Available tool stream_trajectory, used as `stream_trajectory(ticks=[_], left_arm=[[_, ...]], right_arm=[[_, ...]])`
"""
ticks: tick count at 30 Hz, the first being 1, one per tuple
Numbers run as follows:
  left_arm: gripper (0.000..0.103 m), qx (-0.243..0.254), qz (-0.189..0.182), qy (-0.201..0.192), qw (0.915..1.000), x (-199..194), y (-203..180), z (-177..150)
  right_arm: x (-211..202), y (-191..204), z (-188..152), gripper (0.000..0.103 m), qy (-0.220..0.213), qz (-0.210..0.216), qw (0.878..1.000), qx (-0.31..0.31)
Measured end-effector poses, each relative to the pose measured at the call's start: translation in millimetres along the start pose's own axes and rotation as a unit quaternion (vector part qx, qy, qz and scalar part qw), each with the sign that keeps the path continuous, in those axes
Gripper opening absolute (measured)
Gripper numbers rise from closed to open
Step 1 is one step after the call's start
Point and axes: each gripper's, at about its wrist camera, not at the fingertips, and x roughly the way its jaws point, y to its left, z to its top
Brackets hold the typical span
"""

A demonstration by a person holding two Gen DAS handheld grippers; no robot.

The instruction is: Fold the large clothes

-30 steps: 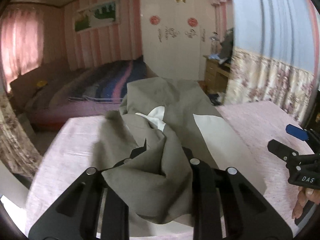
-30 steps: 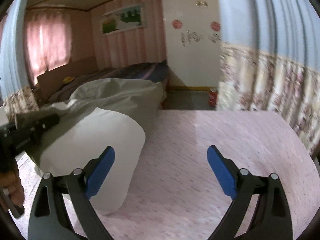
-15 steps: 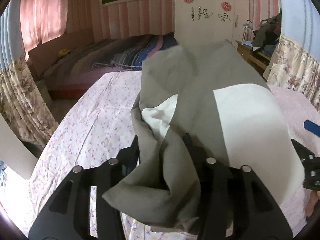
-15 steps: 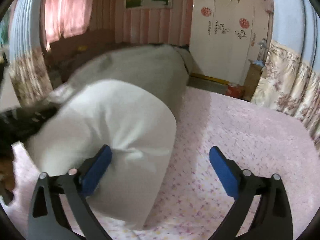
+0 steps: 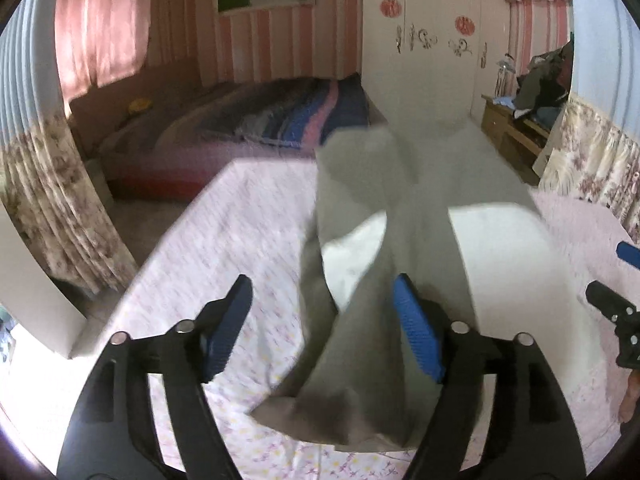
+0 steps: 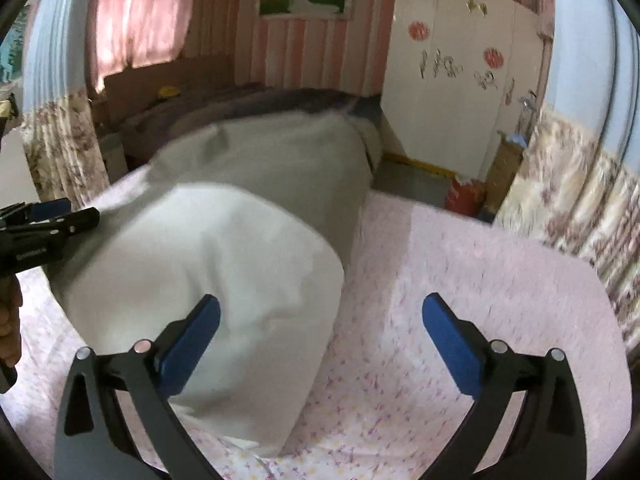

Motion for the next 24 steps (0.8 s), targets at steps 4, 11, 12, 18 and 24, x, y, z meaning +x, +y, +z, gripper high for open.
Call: stream_trajectory(ticks=[4,11,12,18,24], left_arm=[[0.092,-0.003,0.004,-0.035,0.9994,-22,-3,33],[0.094,0.025,-0.004,-0.05,0.9984,-7,-25,75],[0.094,0.033,-0.01,-0.054,0.998,0,-27,81],[0.094,0.045,-0.002,-0.039,0.9982,44,-24,93],[0.095,0.044,0.016,0.009,0.9988,98,-25,69]], right_arm=[[-5,-5,27,0.1,-0.026,-0.01,1.0,0.008],[15,-7,58,0.1,-0.038,-0.021,0.999,0.01],[19,-5,60,0.1,-0.038,-0.025,0.999,0.008],[58,-4,68,0.1,-0.022,-0.027,0.999,0.016],[110,2,49,0.1,0.019,-0.03,0.999,0.019]])
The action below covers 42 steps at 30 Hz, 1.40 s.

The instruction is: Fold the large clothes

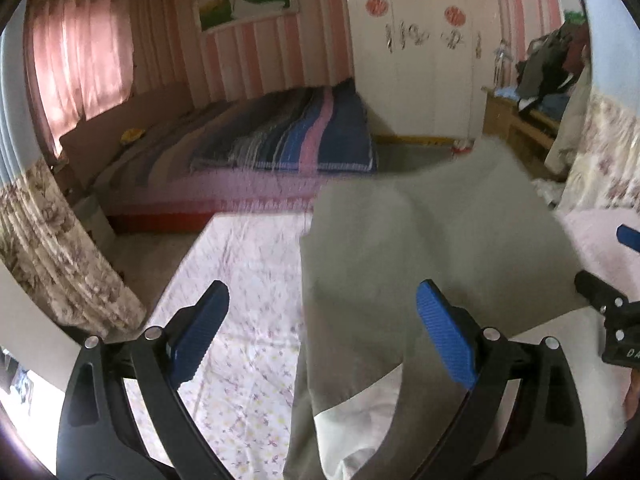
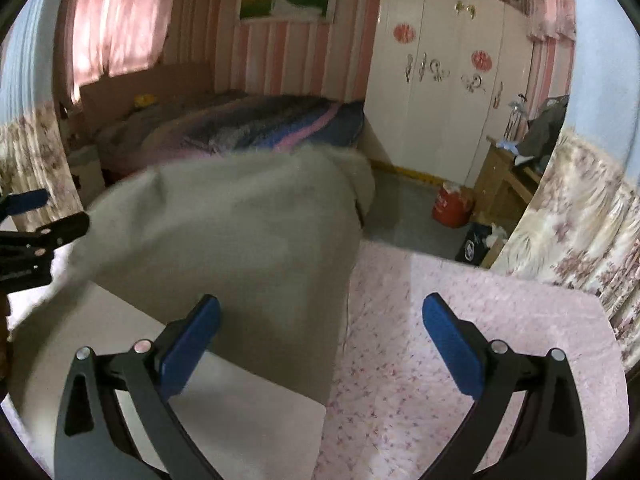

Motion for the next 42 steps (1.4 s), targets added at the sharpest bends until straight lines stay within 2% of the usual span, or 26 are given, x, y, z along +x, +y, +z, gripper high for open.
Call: stream_trajectory(ticks=[2,5,8,11,15,18,22,25,27,32,35,38,42], left_arm=[[0.095,0.0,-0.001,0.018,0.9998,16,1,-10],[0.096,-0.016,-0.004,0.023,0.9996,30,8,-30],[0.096,-0.027,-0.017,0.032,0.999,36,13,-30],[0.096,-0.024,-0.031,0.038,0.9985,36,18,-24],[0.096,-0.018,-0.044,0.012,0.9988,26,27,8],[0.098,-0.01,-0.04,-0.009,0.9991,28,29,43],[0.098,0.019,-0.015,-0.011,0.9996,56,18,77],[0.098,0.025,-0.003,0.001,0.9997,83,8,87],[0.098,0.017,-0.001,0.01,0.9998,93,8,86],[0.099,-0.016,-0.003,0.043,0.999,129,17,64],[0.1,-0.021,-0.001,0.054,0.9983,146,21,48],[0.1,-0.035,-0.016,0.06,0.9975,151,25,43],[0.1,-0.027,-0.024,0.063,0.9974,150,24,41]], right_arm=[[11,2,-6,0.1,0.005,0.002,1.0,-0.003],[28,7,-11,0.1,0.027,0.005,0.999,-0.023],[33,8,-14,0.1,0.018,0.008,0.999,-0.028],[26,0,-3,0.1,0.008,0.014,1.0,-0.027],[17,-16,26,0.1,-0.034,0.01,0.999,-0.002],[28,-25,54,0.1,-0.048,-0.011,0.999,0.007],[57,-28,75,0.101,-0.053,-0.034,0.998,0.017],[81,-30,80,0.101,-0.046,-0.045,0.997,0.03],[104,-33,80,0.101,-0.024,-0.027,0.998,0.042],[143,-20,73,0.101,0.011,-0.03,0.999,-0.003],[162,-18,67,0.1,0.049,-0.015,0.999,0.006],[162,-18,64,0.1,0.049,-0.014,0.999,0.004],[157,-16,61,0.101,0.043,-0.017,0.999,0.002]])
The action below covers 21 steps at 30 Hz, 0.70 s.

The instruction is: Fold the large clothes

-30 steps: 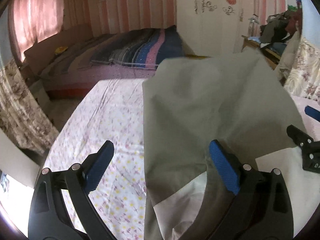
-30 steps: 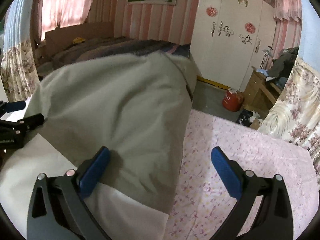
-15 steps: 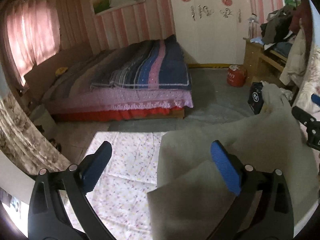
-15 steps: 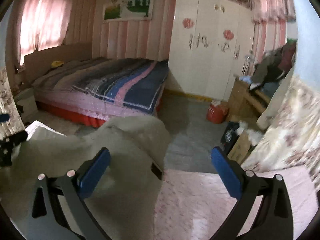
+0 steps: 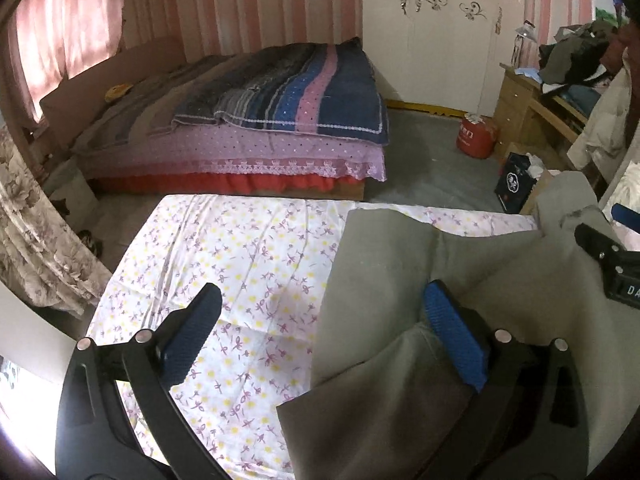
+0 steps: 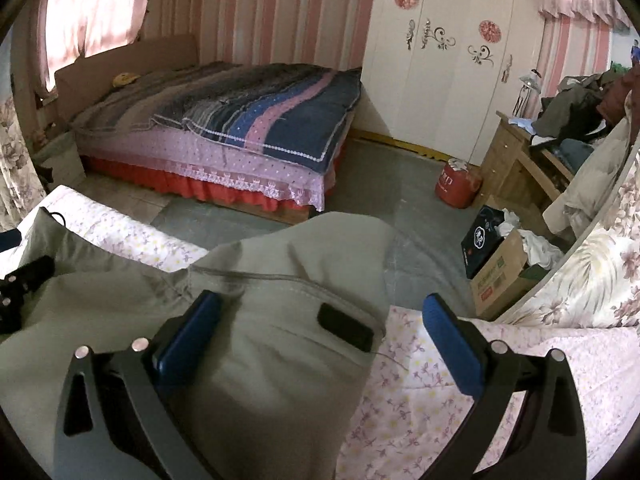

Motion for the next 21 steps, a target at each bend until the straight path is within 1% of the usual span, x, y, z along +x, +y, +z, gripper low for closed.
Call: stream_trajectory(ticks=[2,4,6,8,10,13,15,17,19,20,21], left_arm=[[0.1,0.003,-0.003,-0.003,1.0,-7,2,-1],[0.1,0.01,-0.011,-0.004,0.9999,-21,4,-4],[0.1,0.005,-0.021,-0.007,0.9997,-41,7,-7],[0.1,-0.008,-0.04,-0.013,0.9991,-69,10,-14],[0.1,-0.01,-0.045,-0.022,0.9987,-94,8,-23],[0.1,0.01,-0.049,-0.032,0.9982,-130,-3,-38],[0.1,0.018,-0.058,-0.035,0.9975,-149,-9,-48],[0.1,0.035,-0.064,-0.031,0.9968,-164,-17,-63],[0.1,0.045,-0.064,-0.018,0.9968,-166,-22,-81],[0.1,0.043,-0.066,-0.007,0.9969,-163,-22,-89],[0.1,0.031,-0.069,0.006,0.9971,-158,-19,-99]], right_arm=[[-12,1,-1,0.101,0.0,-0.005,1.0,-0.015],[-36,2,-3,0.101,-0.014,-0.011,1.0,-0.024],[-60,5,-8,0.101,-0.016,-0.01,0.999,-0.031],[-86,9,-17,0.101,-0.017,0.001,0.999,-0.033],[-108,12,-26,0.101,-0.014,0.019,0.999,-0.034],[-145,22,-46,0.101,-0.021,0.034,0.999,-0.034],[-161,28,-57,0.101,-0.026,0.038,0.998,-0.031],[-172,36,-69,0.101,-0.022,0.049,0.998,-0.034],[-175,40,-81,0.101,-0.011,0.057,0.998,-0.028],[-176,43,-89,0.101,-0.003,0.061,0.998,-0.025],[-177,43,-94,0.101,-0.004,0.059,0.998,-0.021]])
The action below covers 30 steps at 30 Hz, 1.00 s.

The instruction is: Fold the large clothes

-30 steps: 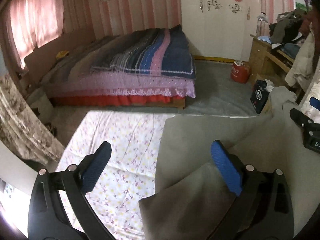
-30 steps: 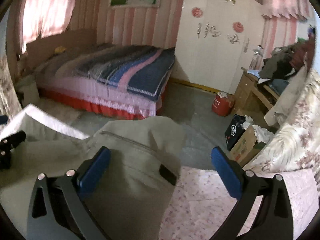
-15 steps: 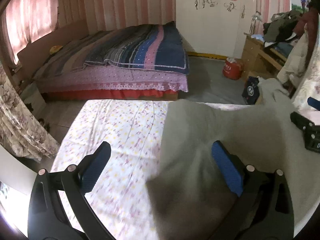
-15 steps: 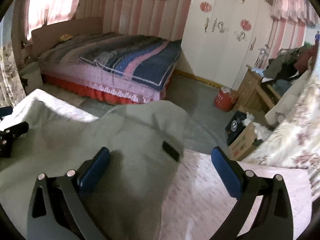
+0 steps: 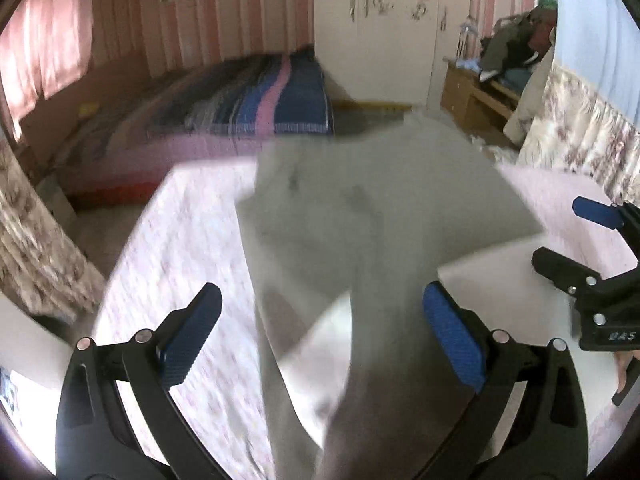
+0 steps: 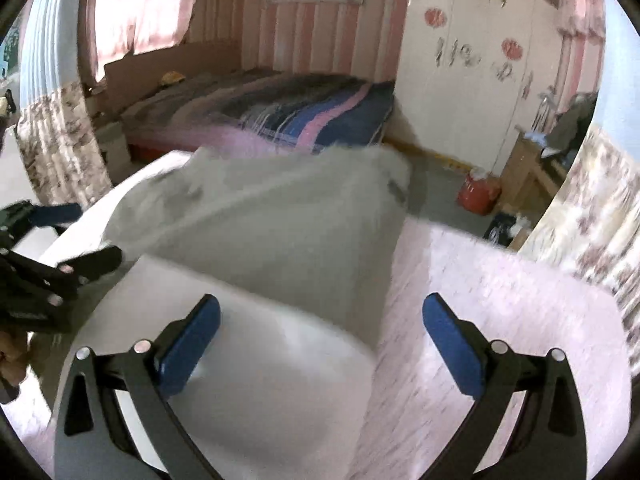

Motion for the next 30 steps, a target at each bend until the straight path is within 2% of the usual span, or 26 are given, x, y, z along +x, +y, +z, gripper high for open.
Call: stream_trajectory(ticks=[4,6,9,15,18,21,26,30], left_arm=[[0.1,-0.038,0.0,0.009,0.9992,9,12,-20],[0.1,-0.045,0.006,0.01,0.9989,15,14,-25],[0.1,-0.054,0.012,0.014,0.9984,22,16,-29],[0.1,-0.072,-0.007,-0.004,0.9974,29,21,-36],[0.1,-0.082,-0.023,0.0,0.9964,33,27,-39],[0.1,-0.075,-0.031,0.009,0.9967,35,30,-40],[0.1,-0.063,-0.026,0.016,0.9976,38,26,-36],[0.1,-0.061,-0.03,0.015,0.9976,39,25,-34]], right_arm=[[4,-2,-5,0.101,0.003,-0.003,1.0,0.002],[12,-2,-6,0.101,0.019,-0.002,1.0,0.006],[25,-9,-10,0.101,0.05,0.015,0.998,0.044],[34,-15,-13,0.101,0.062,0.027,0.996,0.059],[40,-21,-15,0.101,0.072,0.042,0.993,0.078],[44,-24,-19,0.101,0.085,0.053,0.99,0.098],[46,-19,-17,0.101,0.102,0.04,0.988,0.11],[47,-19,-20,0.1,0.087,0.058,0.989,0.106]])
